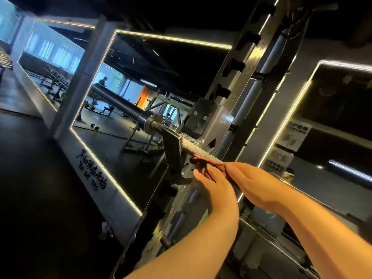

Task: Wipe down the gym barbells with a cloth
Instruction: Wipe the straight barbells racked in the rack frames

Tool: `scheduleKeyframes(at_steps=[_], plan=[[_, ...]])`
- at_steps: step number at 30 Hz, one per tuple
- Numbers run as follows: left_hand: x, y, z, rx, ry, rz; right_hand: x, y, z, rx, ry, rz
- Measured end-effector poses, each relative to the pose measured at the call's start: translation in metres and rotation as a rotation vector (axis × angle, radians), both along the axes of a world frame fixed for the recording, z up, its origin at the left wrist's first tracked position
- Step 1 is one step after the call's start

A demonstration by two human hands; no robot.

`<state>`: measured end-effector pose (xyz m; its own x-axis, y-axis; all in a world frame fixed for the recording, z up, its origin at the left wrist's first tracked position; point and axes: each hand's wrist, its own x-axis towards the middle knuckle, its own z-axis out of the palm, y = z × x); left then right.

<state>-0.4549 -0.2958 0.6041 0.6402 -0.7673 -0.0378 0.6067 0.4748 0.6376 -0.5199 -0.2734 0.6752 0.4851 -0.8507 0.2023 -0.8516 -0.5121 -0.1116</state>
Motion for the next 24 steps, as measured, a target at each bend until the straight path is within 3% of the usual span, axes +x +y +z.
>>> scheduleKeyframes(at_steps=[2, 9, 14, 18, 21, 24], plan=[[-0.001, 0.0, -0.001, -0.022, -0.049, -0.06, 0.003, -0.006, 0.0, -0.028, 0.052, 0.01], [0.027, -0.025, 0.0, 0.099, -0.043, 0.086, 0.008, -0.013, 0.002, -0.054, 0.115, 0.051], [0.044, -0.04, 0.01, 0.103, 0.105, 0.127, 0.009, -0.014, 0.001, -0.076, 0.139, 0.052], [0.024, -0.029, 0.006, 0.017, 0.116, 0.141, 0.012, -0.018, 0.001, -0.088, 0.135, 0.063], [0.024, -0.045, 0.002, -0.03, 0.313, -0.012, 0.018, -0.022, 0.003, -0.055, 0.088, 0.091], [0.037, -0.043, 0.013, -0.006, 0.276, 0.04, 0.023, -0.023, 0.004, -0.02, 0.067, 0.091]])
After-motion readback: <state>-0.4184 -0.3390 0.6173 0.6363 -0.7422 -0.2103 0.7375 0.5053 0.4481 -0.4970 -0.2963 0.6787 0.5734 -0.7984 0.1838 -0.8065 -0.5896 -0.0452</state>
